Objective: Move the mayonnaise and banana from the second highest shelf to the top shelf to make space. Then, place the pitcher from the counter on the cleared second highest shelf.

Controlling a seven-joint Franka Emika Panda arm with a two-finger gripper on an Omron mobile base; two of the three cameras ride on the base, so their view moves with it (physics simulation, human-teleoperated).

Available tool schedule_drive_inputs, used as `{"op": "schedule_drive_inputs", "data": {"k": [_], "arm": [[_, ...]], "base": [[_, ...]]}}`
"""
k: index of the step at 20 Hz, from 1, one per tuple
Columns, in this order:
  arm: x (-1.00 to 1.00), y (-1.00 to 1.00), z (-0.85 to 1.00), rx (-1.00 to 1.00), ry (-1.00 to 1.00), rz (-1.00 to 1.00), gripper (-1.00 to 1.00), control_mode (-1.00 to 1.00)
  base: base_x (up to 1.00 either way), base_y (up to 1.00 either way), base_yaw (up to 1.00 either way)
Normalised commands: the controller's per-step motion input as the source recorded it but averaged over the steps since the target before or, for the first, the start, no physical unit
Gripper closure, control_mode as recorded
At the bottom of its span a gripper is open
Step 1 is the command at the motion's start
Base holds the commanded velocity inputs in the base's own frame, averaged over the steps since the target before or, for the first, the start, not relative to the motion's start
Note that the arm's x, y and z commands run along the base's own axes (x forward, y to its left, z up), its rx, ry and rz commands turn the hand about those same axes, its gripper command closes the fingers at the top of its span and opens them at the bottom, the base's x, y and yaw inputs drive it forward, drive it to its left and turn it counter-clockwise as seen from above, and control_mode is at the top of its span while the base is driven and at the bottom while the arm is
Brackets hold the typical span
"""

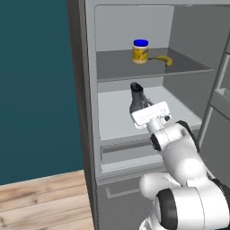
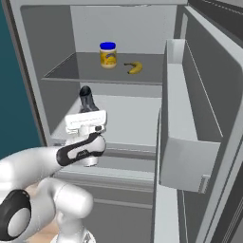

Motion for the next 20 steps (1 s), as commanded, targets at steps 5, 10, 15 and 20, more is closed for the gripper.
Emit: {"op": "schedule_drive_inputs", "data": {"k": [5,10,15,20], "arm": [[0.59,0.0,-0.32,0.0,-0.03,0.0,1.0,-1.0],[0.63,0.0,-0.49,0.0,0.0,0.0,-1.0,-1.0],[0.45,0.0,-0.47,0.0,0.0,0.0,-1.0,-1.0],[0.07,-0.01,-0.31,0.0,0.0,0.0,-1.0,-1.0]], "base": [[0.0,0.0,0.0],[0.0,0.0,0.0],[0.0,0.0,0.0],[0.0,0.0,0.0]]}}
